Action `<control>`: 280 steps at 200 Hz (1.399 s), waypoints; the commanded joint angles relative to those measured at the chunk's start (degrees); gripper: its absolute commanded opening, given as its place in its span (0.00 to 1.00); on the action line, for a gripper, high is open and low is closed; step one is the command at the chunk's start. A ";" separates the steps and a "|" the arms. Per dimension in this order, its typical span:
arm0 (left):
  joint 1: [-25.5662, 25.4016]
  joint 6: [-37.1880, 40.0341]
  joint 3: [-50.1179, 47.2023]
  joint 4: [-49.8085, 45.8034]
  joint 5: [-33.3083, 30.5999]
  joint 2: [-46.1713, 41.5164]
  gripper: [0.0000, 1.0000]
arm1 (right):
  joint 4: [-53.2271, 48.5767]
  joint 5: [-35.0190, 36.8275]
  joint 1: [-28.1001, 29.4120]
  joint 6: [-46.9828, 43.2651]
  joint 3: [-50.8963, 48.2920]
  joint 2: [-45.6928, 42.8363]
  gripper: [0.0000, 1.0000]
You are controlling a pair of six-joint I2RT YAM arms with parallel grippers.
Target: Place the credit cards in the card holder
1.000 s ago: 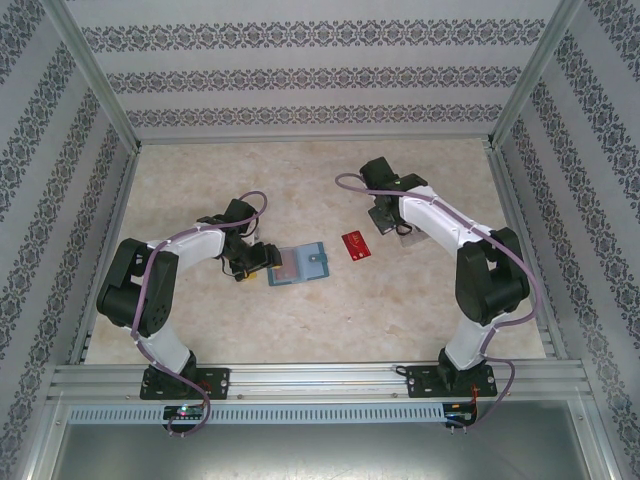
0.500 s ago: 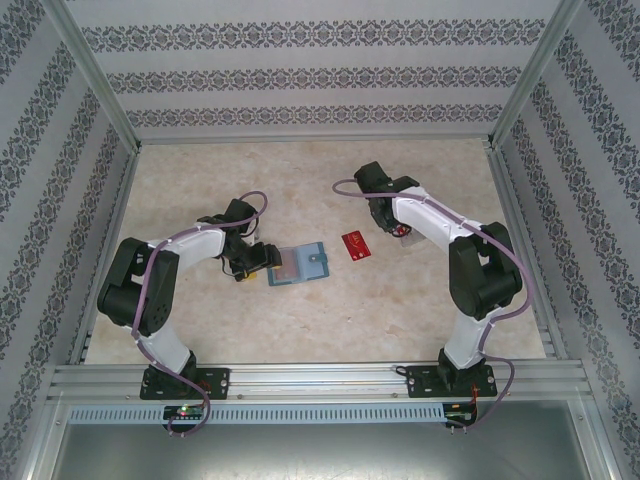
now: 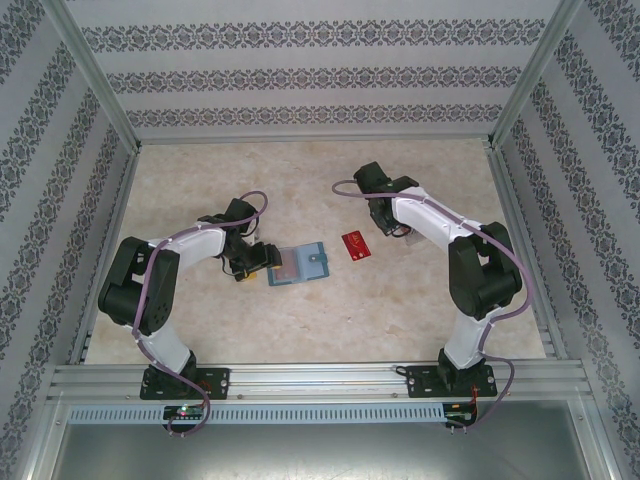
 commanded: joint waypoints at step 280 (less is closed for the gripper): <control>-1.12 2.05 -2.60 2.05 4.24 6.35 0.72 | -2.03 4.75 -2.91 2.04 0.69 0.71 0.49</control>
